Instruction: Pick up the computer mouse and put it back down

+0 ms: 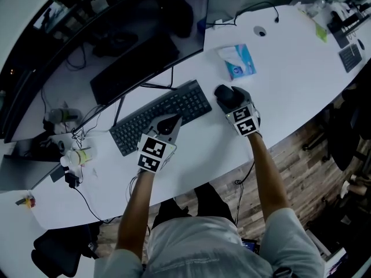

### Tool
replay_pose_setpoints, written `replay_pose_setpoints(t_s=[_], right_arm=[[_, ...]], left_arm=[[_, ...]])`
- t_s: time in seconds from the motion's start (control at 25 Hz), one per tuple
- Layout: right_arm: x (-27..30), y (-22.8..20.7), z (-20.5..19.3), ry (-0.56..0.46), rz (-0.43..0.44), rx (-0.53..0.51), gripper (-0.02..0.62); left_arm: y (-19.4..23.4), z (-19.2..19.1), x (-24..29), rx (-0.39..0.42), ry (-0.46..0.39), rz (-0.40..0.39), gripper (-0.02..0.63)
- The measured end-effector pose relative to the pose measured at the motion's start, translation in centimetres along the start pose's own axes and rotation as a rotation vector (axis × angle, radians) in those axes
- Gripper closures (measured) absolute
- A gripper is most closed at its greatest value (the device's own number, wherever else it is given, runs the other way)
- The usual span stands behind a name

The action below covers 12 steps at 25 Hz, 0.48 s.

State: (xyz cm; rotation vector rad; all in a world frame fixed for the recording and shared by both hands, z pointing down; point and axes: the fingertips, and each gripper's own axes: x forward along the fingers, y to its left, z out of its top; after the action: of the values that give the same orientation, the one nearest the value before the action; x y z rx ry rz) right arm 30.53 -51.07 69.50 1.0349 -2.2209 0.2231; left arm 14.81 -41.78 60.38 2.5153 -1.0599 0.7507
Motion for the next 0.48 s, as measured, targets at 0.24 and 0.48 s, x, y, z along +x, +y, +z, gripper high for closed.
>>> replay_pose_setpoints(t_s=[0.24, 0.48], right_arm=[[0.0, 0.2, -0.2, 0.005, 0.021, 0.021, 0.254], [-1.9, 0.0, -0.8, 0.021, -0.009, 0.043, 0.222]], left_arm=[[0.0, 0.0, -0.9, 0.004, -0.010, 0.009, 0.592], [0.2, 0.9, -2.7, 0.013, -0.052, 0.015, 0.592]])
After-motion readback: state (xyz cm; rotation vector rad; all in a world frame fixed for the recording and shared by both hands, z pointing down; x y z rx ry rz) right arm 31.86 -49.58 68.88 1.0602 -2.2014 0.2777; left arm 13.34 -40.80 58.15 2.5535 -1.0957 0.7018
